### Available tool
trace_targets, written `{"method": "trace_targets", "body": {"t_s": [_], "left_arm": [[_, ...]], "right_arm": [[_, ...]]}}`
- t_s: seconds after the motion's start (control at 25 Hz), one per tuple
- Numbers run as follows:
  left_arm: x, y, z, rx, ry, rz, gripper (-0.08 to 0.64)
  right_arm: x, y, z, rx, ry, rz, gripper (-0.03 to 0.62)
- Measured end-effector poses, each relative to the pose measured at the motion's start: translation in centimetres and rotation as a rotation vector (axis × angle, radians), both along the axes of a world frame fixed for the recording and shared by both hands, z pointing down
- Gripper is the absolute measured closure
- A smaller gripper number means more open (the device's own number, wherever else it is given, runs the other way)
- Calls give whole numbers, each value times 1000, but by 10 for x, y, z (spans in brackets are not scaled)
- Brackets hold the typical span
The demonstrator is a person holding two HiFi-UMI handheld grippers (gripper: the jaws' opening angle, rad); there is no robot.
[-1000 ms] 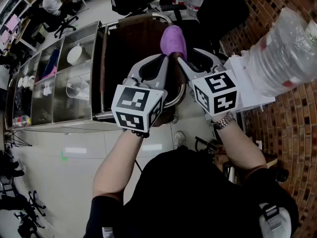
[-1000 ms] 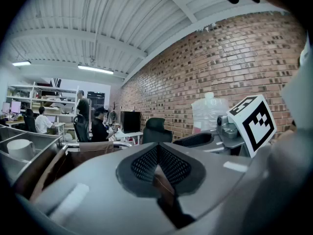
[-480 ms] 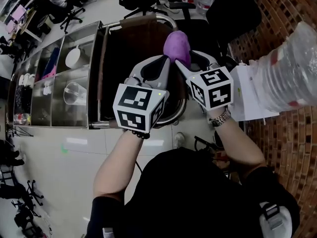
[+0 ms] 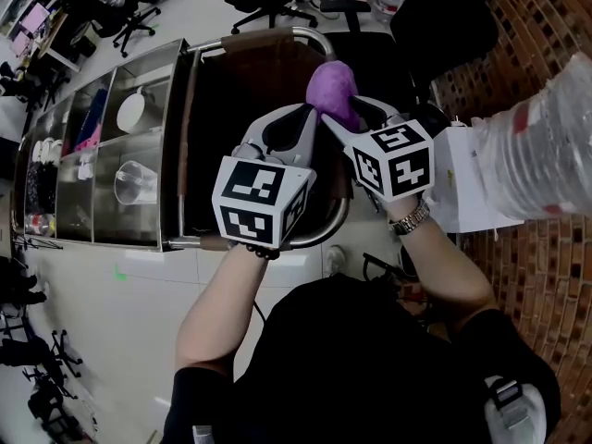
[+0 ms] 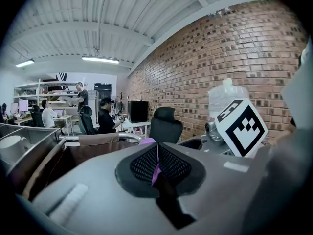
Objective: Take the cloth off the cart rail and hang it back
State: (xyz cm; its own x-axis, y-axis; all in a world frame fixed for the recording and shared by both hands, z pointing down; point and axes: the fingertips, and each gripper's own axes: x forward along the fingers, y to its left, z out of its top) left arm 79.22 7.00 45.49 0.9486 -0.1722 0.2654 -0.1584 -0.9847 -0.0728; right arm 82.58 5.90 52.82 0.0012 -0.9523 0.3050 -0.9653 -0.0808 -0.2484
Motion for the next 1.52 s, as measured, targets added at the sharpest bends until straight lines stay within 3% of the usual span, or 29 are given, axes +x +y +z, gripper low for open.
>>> {"method": "trace_targets", "body": {"t_s": [0.32,0.52,1.04,1.52], "left_arm": [[-6,-1,1,-3,4,12,560],[-12,7,-10,2,17,19,560],[-55,41,-42,31,67,60,560],[-136,72,-77,65,143,99,560]], "right_arm": [[-8,0,-1,6,-45,15,417],[-7,13,-17,23,1,58,546],[-42,57,-75,107,107,124,555],[-120,100,-141,213,225,187,557]]}}
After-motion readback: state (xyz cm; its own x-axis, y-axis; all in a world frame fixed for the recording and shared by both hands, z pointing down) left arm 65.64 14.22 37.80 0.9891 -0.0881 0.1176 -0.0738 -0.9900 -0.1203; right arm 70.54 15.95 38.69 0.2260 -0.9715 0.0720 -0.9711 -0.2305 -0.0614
